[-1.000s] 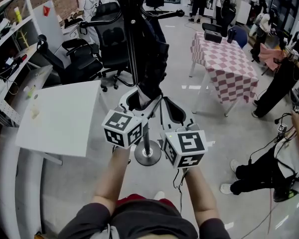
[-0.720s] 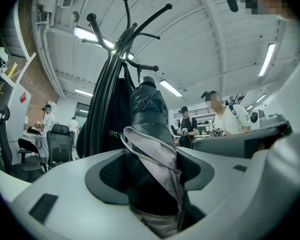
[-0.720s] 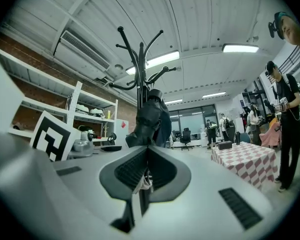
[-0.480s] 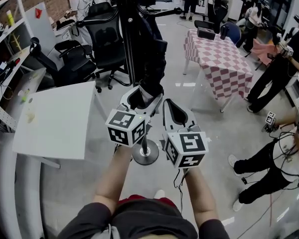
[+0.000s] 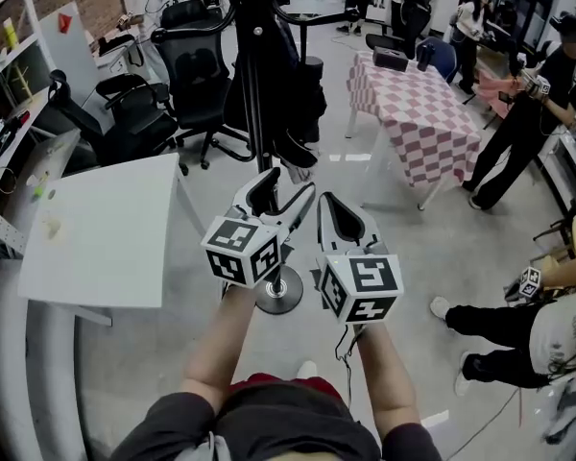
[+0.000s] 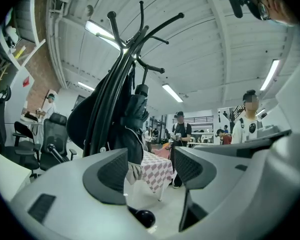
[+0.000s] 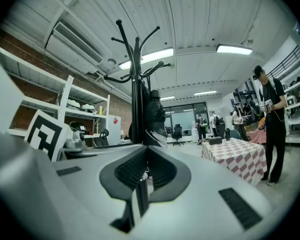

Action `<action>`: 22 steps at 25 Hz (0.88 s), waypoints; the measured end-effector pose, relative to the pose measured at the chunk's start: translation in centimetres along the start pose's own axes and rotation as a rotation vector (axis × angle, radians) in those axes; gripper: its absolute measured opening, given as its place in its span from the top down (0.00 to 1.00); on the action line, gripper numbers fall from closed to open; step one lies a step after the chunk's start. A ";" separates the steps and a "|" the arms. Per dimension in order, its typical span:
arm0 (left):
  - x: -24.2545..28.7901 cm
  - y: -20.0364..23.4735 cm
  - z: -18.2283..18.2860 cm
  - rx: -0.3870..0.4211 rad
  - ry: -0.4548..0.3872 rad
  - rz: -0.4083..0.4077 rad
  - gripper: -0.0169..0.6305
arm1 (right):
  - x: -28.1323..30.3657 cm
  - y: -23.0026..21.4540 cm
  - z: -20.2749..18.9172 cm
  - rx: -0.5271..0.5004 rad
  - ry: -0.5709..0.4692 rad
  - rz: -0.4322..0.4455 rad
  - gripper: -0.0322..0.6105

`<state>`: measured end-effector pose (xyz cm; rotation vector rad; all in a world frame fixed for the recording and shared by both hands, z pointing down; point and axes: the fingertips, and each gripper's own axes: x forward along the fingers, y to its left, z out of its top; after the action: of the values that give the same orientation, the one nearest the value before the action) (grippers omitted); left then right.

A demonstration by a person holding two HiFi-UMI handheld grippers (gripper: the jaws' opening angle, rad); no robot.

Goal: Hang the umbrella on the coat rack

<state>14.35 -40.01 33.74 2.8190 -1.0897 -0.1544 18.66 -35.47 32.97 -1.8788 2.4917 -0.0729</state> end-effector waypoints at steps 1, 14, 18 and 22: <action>-0.2 -0.1 0.0 -0.004 -0.002 -0.006 0.54 | -0.1 0.1 -0.1 0.002 0.001 -0.004 0.92; -4.4 -0.4 0.4 -0.020 -0.015 -0.077 0.67 | -1.4 2.6 -1.2 0.038 0.012 -0.054 0.92; -5.7 -0.5 0.2 -0.015 -0.016 -0.102 0.79 | -2.0 3.4 -1.6 0.050 0.007 -0.071 0.92; -6.6 -0.8 -0.4 -0.012 -0.006 -0.131 0.83 | -2.6 4.0 -2.2 0.067 0.005 -0.087 0.92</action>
<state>10.04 -34.95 34.40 2.8808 -0.9019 -0.1805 15.48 -31.82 34.94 -1.9622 2.3786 -0.1606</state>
